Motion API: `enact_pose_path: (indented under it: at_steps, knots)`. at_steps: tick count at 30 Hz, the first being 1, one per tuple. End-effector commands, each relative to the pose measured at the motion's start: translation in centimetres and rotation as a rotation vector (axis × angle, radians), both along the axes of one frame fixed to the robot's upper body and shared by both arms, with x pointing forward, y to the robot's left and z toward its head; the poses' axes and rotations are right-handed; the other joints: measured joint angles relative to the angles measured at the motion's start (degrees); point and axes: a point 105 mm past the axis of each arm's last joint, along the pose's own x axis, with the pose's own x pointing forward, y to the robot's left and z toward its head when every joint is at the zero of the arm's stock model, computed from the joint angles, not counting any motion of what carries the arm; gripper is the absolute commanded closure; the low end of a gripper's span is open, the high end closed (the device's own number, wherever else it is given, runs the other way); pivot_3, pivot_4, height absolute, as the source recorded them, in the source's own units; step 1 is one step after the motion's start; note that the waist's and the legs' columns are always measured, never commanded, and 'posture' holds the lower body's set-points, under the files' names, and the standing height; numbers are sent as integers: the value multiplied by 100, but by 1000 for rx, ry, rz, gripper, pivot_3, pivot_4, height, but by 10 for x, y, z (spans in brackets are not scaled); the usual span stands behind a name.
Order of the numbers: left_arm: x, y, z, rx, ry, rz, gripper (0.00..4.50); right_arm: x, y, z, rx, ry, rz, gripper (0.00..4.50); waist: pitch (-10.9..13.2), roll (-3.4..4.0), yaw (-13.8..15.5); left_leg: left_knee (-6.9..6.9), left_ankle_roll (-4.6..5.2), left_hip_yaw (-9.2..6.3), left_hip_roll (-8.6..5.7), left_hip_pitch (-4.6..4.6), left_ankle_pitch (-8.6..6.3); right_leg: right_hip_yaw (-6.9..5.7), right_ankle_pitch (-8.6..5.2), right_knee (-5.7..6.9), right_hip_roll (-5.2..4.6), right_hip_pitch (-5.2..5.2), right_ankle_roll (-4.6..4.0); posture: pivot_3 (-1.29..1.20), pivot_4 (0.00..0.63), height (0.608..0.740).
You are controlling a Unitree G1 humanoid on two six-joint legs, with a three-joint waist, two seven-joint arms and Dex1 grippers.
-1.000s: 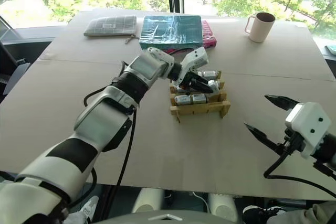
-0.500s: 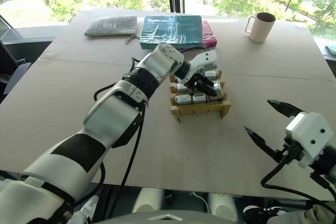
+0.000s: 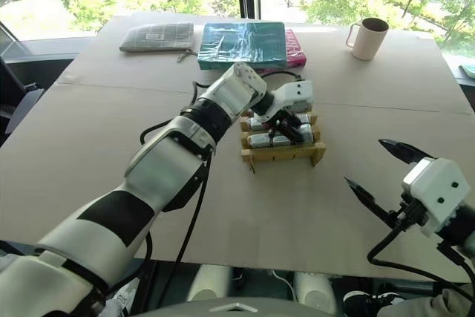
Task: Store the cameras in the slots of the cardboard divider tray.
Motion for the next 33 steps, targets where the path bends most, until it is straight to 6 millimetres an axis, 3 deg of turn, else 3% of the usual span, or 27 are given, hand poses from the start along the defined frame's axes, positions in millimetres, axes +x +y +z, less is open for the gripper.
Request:
enact_pose_path:
  at_steps: [1, 3, 7, 9, 12, 14, 17, 18, 19, 20, 24, 33]
  knots:
    - [-17, -6, 71, -203, 14, -57, 1183, -4, 6, 6, -13, -32, 17, 0, 3, 2, -17, 1, 0, 0, 2, -4, 0, 0, 1, 2, 0, -3, -1, 0, 150, 740]
    - [-26, 5, 94, -314, 50, -45, 1183, -3, 6, 3, 11, -2, 7, 0, 0, 9, -34, 0, -1, 2, 10, -14, 0, 4, 9, 5, 4, -15, -17, 0, 150, 740]
    - [-25, 32, 122, -612, -18, 60, 1183, 4, 6, 0, 89, 30, -28, 0, -22, 46, -55, 0, -3, 10, 27, -4, 1, 14, 8, 6, 11, -12, -17, 0, 150, 740]
    - [-18, 64, 125, -767, -81, 183, 1183, 13, 2, 4, 126, 6, -76, 0, -21, 45, -52, 0, -3, 12, 28, 19, 2, 17, 8, 9, 9, 8, -17, 0, 150, 740]
    - [-14, 118, 104, -885, -215, 382, 1183, 24, -9, 4, 177, -3, -154, 0, -22, 46, -129, -1, -2, 19, 32, 63, 1, 24, 9, 8, 10, 46, -16, 0, 150, 740]
    - [-18, 136, 89, -903, -217, 462, 1183, 27, -14, 1, 192, 1, -184, 0, -21, 44, -130, -3, -2, 14, 37, 71, 1, 33, 10, 10, 9, 56, -17, 0, 150, 740]
    - [-44, 170, 56, -976, -122, 545, 1183, 29, -23, -7, 191, 9, -225, 0, -23, 42, -68, -1, -2, 7, 36, 64, 1, 25, 11, 9, 4, 56, -16, 0, 150, 740]
    - [-53, 177, 44, -954, -130, 568, 651, 29, -26, -9, 187, -2, -244, 0, -24, 40, -65, -1, -2, 8, 36, 65, 1, 26, 11, 7, -1, 59, -17, 0, 150, 740]
    - [-61, 182, 34, -924, -151, 599, 524, 29, -29, -11, 182, -4, -258, 0, -24, 40, -64, -2, -2, 11, 35, 65, 0, 29, 11, 3, -2, 60, -16, 0, 150, 740]
    - [-66, 189, 22, -876, -193, 645, 55, 26, -29, -15, 183, 15, -248, 0, -24, 40, -57, -2, -2, 14, 35, 66, 0, 31, 11, 2, -5, 60, -17, 0, 150, 740]
    - [-95, 210, -8, -795, -207, 732, 55, 11, -31, -32, 166, 92, -212, 0, -29, 39, 23, -4, -3, 3, 37, 67, 0, 17, 9, 2, -8, 63, -19, 0, 150, 740]
    - [-112, 224, -24, -758, -208, 785, 55, 2, -37, -45, 134, 122, -207, 0, -49, 35, -6, -5, -29, 14, 41, 84, -16, 19, -2, 1, -57, 63, -39, 0, 150, 740]
